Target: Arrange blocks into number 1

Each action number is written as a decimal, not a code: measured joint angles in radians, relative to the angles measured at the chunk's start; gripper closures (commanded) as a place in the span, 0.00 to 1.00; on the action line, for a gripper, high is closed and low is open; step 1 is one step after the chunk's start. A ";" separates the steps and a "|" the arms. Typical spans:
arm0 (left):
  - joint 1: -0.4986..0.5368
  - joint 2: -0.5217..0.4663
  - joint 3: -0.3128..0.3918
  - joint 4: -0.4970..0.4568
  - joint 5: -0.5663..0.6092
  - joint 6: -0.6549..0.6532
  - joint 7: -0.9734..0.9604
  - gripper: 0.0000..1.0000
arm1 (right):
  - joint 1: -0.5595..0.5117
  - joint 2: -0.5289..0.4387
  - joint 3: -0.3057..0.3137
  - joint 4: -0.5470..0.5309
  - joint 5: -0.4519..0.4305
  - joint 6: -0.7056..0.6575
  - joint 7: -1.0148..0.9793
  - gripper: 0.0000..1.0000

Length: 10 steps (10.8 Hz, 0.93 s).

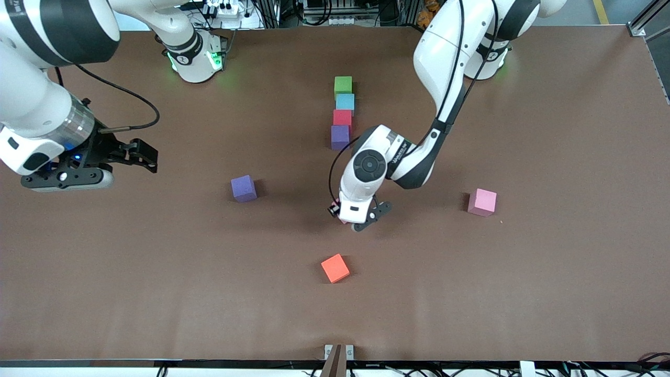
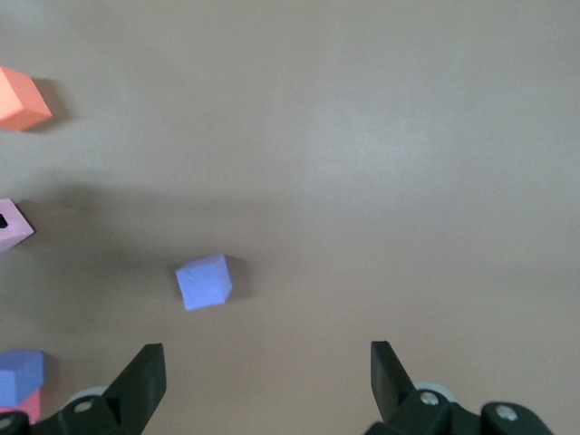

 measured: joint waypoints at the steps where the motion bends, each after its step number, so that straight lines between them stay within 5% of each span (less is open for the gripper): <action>1: 0.023 -0.006 -0.051 -0.001 0.042 0.000 0.002 1.00 | -0.016 -0.001 -0.003 0.002 0.000 -0.011 -0.016 0.00; 10: 0.113 -0.085 -0.301 -0.179 0.270 -0.013 0.071 1.00 | -0.113 0.000 -0.031 0.000 0.087 -0.076 -0.149 0.00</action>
